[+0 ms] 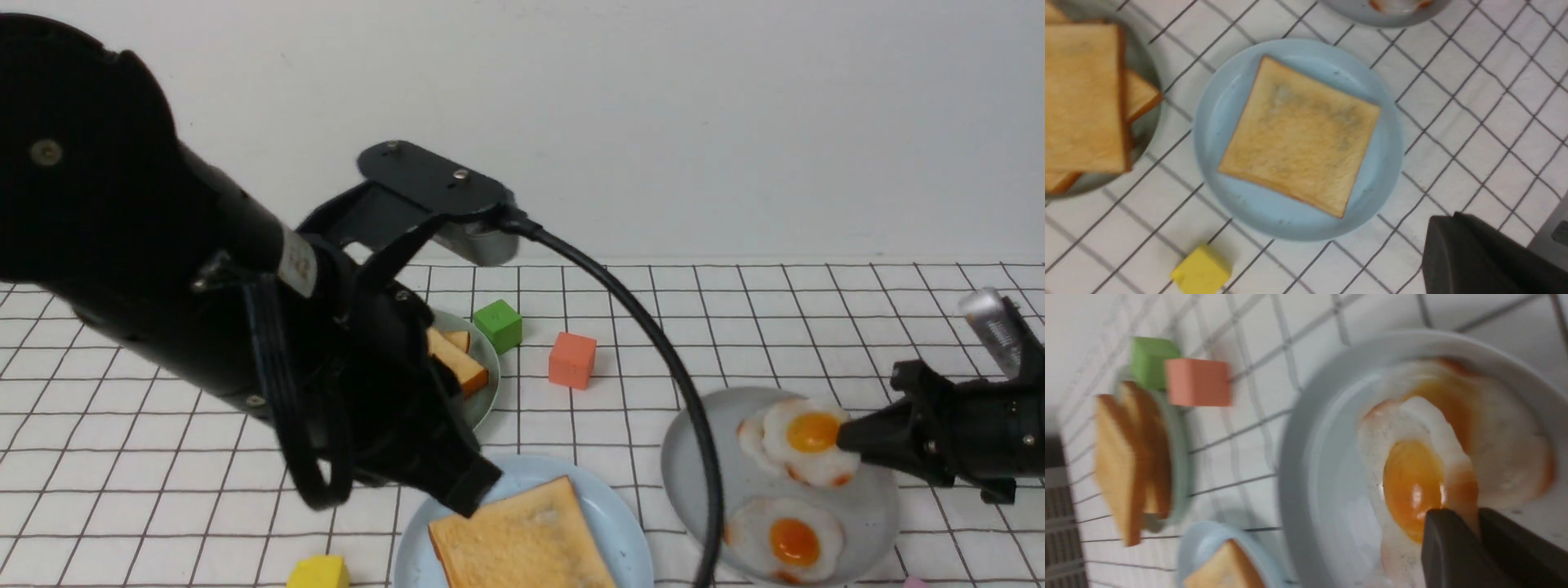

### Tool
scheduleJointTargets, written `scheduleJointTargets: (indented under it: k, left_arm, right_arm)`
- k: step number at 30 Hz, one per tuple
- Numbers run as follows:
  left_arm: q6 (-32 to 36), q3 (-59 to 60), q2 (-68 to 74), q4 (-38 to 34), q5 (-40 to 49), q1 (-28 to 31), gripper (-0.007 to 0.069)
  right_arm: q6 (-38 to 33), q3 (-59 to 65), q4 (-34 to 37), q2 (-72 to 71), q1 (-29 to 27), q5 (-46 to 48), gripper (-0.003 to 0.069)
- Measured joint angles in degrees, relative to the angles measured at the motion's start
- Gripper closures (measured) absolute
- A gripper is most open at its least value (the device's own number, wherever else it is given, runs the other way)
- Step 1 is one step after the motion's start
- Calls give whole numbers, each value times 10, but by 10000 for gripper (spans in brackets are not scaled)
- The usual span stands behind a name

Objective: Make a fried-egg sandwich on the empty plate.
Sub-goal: Use the right arm to place the fried egg on the slice of bread in the middle, then use the left arm to grab a slice of bread

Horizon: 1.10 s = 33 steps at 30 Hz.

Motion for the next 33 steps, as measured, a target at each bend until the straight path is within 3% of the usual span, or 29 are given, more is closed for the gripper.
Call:
scheduleJointTargets:
  k: [3, 7, 10, 11, 13, 20, 22, 26, 29, 33]
  left_arm:
    - [-60, 0, -24, 55, 22, 0, 638]
    - [-129, 7, -81, 128, 43, 0, 638]
    - [-149, 30, -116, 137, 40, 0, 638]
    - [-155, 55, -138, 138, 34, 0, 638]
    - [-158, 84, -156, 141, 17, 0, 638]
    - [-186, 153, -168, 142, -20, 0, 638]
    - [-197, 168, -166, 143, -32, 0, 638]
    - [-223, 184, -164, 151, -66, 0, 638]
    - [-244, 189, -163, 156, -87, 0, 638]
    - [-260, 191, -160, 159, -98, 0, 636]
  right_arm:
    - [-8, 0, 18, -28, 22, 26, 583]
    - [-24, 0, 51, -61, 123, 58, 584]
    - [-27, 0, 69, -59, 189, 53, 584]
    - [-28, 0, 78, -52, 244, 37, 584]
    - [-29, -3, 83, -39, 298, 5, 584]
    - [-25, -44, 89, 27, 395, -89, 557]
    - [-11, -60, 90, 45, 402, -100, 492]
    - [7, -71, 75, 55, 403, -108, 284]
    - [11, -74, 22, 46, 395, -110, 100]
    - [49, -75, -72, 9, 367, -104, -8]
